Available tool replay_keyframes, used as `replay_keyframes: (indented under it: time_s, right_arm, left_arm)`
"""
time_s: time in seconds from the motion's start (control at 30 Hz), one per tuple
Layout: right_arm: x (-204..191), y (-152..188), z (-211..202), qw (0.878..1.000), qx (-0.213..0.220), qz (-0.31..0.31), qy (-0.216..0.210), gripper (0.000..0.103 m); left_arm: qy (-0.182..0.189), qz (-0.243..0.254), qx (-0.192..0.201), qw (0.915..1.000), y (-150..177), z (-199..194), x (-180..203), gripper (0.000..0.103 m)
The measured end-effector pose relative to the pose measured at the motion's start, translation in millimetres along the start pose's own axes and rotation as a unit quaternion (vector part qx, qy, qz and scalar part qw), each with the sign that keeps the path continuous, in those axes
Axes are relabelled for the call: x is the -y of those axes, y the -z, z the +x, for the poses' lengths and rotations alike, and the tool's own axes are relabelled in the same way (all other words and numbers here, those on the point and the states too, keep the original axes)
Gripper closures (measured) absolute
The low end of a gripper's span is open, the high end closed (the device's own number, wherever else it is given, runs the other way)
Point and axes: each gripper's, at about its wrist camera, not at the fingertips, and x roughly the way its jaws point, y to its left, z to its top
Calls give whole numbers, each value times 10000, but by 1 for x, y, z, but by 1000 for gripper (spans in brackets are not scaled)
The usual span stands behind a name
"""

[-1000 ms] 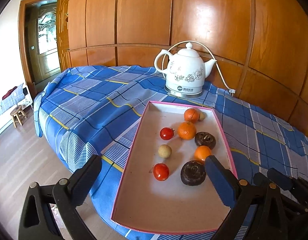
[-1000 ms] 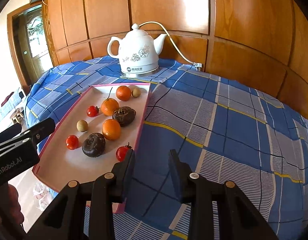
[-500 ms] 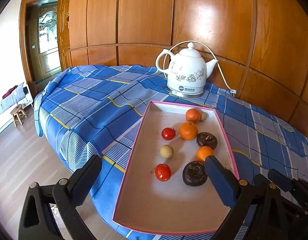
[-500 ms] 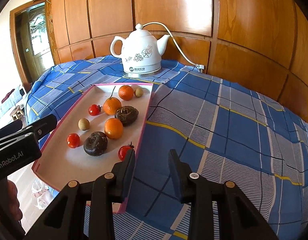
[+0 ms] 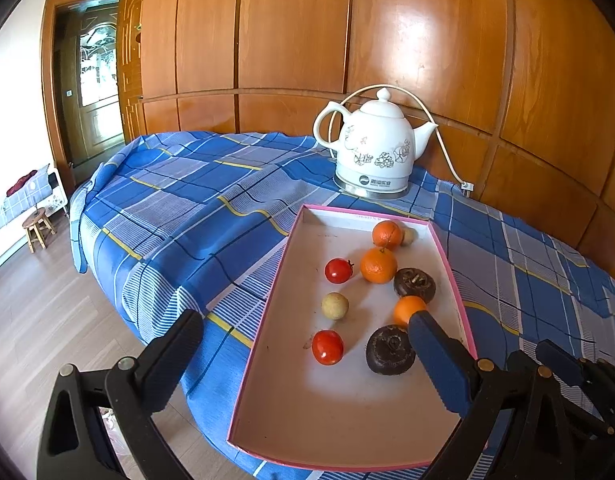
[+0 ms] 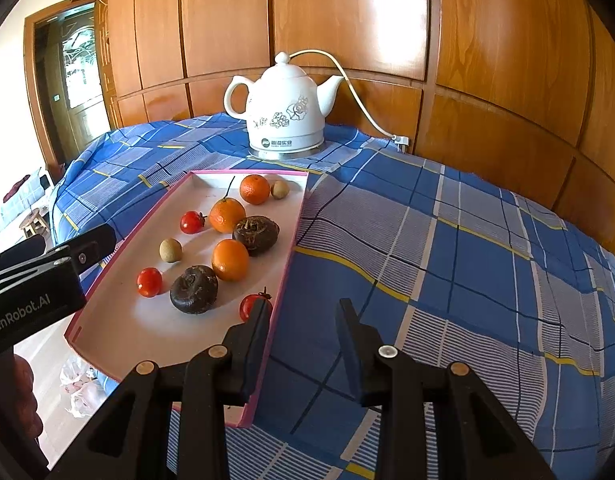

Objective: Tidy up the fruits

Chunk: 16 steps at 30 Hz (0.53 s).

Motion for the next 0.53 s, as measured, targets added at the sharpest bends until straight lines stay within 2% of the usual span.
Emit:
replay_keyframes:
  time_s: [0.53]
  right_arm:
    - [2,-1,-1,10000,83,-2,-46,68]
  left_arm:
    - [179,155,136,9996,0,-7,6,0]
